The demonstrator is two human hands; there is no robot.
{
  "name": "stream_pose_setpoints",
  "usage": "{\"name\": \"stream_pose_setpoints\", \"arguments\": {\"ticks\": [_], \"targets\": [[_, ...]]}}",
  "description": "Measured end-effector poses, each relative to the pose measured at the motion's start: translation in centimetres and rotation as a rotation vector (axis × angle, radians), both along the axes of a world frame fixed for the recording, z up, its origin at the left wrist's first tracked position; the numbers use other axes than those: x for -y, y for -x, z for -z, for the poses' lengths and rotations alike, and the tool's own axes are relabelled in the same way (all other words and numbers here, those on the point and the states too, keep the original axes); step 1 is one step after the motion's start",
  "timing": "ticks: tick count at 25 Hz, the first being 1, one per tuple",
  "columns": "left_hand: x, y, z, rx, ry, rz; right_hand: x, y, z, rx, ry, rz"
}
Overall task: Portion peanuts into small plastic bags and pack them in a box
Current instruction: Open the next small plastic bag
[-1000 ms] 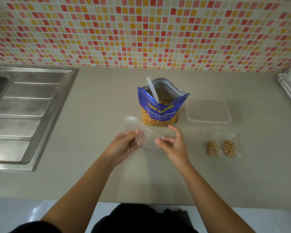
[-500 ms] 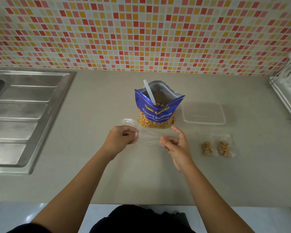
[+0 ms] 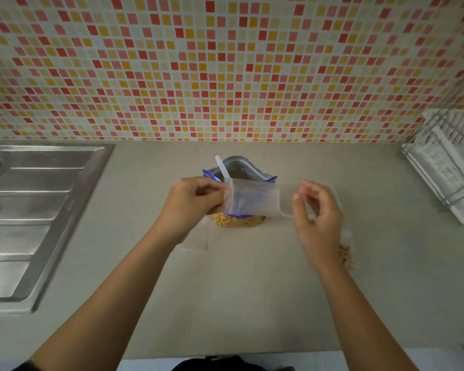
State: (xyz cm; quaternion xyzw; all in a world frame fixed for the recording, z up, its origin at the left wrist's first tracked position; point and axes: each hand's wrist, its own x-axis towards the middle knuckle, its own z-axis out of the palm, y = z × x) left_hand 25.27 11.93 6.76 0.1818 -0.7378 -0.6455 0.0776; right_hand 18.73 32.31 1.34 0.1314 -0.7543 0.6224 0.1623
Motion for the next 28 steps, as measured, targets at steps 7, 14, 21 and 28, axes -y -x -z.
{"name": "stream_pose_setpoints", "arguments": {"ticks": [7, 14, 21, 28], "targets": [[-1.0, 4.7, -3.9, -0.034, 0.289, 0.034, 1.8, 3.6, -7.3, -0.215, -0.728, -0.355], [-2.1, 5.1, -4.4, -0.031, 0.294, 0.062, 2.9, 4.7, -7.8, -0.247, -0.841, -0.357], [-2.7, 5.2, -4.2, -0.046, 0.35, 0.02, 2.8, 4.9, -7.5, -0.343, -0.81, -0.338], [-2.6, 5.8, -4.2, -0.033, 0.334, 0.046, 2.0, 5.3, -7.3, -0.393, -0.773, -0.32]]}}
